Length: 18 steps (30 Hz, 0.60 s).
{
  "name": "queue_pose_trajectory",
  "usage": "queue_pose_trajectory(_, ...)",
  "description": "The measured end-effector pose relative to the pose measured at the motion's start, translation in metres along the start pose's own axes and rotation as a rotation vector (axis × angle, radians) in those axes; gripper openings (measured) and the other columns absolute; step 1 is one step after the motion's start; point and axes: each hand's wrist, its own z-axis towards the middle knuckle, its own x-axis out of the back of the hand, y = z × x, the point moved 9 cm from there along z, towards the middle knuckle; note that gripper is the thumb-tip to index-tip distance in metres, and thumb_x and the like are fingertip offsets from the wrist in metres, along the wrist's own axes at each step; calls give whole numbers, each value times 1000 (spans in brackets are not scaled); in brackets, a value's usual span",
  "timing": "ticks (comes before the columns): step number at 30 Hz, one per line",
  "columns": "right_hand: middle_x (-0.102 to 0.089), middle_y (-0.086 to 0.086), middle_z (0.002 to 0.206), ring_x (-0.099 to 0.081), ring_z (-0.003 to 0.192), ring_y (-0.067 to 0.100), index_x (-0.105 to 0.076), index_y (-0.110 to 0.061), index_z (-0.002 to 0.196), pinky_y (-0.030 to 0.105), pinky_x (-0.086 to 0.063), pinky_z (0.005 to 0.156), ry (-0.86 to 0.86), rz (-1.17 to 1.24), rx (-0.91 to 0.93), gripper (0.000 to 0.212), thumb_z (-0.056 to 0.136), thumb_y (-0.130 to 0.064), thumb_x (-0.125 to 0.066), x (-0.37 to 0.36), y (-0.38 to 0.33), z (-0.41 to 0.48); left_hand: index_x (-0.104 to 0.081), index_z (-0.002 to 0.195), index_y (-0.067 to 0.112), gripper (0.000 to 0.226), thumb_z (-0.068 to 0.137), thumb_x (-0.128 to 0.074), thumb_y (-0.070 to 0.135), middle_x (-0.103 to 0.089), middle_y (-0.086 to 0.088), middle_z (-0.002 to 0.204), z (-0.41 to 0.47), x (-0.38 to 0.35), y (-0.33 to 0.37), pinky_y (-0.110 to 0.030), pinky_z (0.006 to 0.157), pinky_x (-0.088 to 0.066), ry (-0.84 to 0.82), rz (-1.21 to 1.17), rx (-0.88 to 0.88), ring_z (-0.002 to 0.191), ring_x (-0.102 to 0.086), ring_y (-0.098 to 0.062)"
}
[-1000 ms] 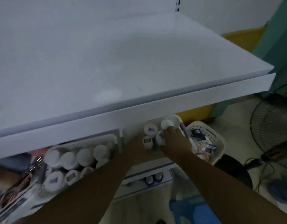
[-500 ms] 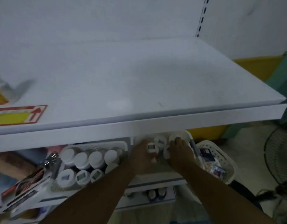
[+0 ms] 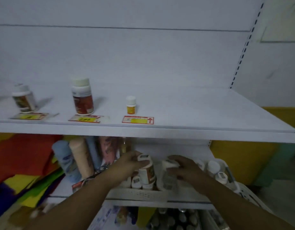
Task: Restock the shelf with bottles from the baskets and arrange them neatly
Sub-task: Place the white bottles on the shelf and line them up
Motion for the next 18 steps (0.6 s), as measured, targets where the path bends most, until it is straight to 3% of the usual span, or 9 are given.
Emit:
queue_pose_trajectory(2,-73,4,98,-71,82,19,-66,-26,111,30,-55,64,-112,246,-15,44,71,-9,-75,-42,-28,-12,-68,101,17,16,85,-65,21,-73,-5,100,-29,22,10,-35,81,-58,2,-77,-20,91,-71,-18)
queue_pose_trajectory(4,-71,7,93,-68,81,25,-62,-22,115,35,-53,67,-209,349,10,48,71,-10,-75,-83,-60,-25,-72,99,18,22,81,-64,28,-73,-10,104,-57,43,23,-44,89,-54,24,-176,-64,100,-68,-27)
queue_pose_trajectory(7,-68,9,90,-63,80,24,-56,-10,121,34,-51,68,-311,425,76,52,70,-17,-65,-136,-107,-44,-73,99,18,30,76,-61,33,-74,-10,104,-93,73,49,-36,77,-57,71,-342,-146,97,-70,-26)
queue_pose_trajectory(10,-64,18,102,-61,85,30,-53,-4,123,39,-50,73,-292,567,111,46,79,-15,-54,-172,-146,-57,-65,112,14,29,88,-53,26,-73,-12,107,-127,104,73,-35,70,-59,163,-426,-222,96,-70,-27)
queue_pose_trajectory(13,-65,18,113,-63,96,36,-52,-11,128,50,-52,82,-294,538,146,50,83,-32,-55,-208,-173,-69,-63,112,12,28,95,-45,24,-73,-12,105,-159,123,93,-33,67,-58,200,-459,-287,93,-71,-25)
queue_pose_trajectory(15,-65,18,119,-61,109,40,-53,-16,127,62,-46,93,-303,448,219,65,69,-45,-64,-231,-189,-76,-61,115,10,30,94,-45,24,-72,-13,109,-181,135,103,-39,78,-57,224,-480,-316,99,-69,-27)
queue_pose_trajectory(17,-65,18,120,-60,111,38,-53,-14,126,61,-44,96,-312,437,266,74,62,-46,-68,-252,-202,-80,-59,120,9,34,92,-49,26,-68,-16,116,-203,150,107,-47,92,-52,256,-464,-337,107,-65,-31)
queue_pose_trajectory(18,-66,18,119,-61,110,37,-54,-11,125,58,-47,95,-327,460,267,73,62,-44,-68,-263,-206,-80,-59,120,10,36,90,-51,27,-68,-16,116,-214,158,109,-45,90,-53,268,-451,-348,107,-65,-31)
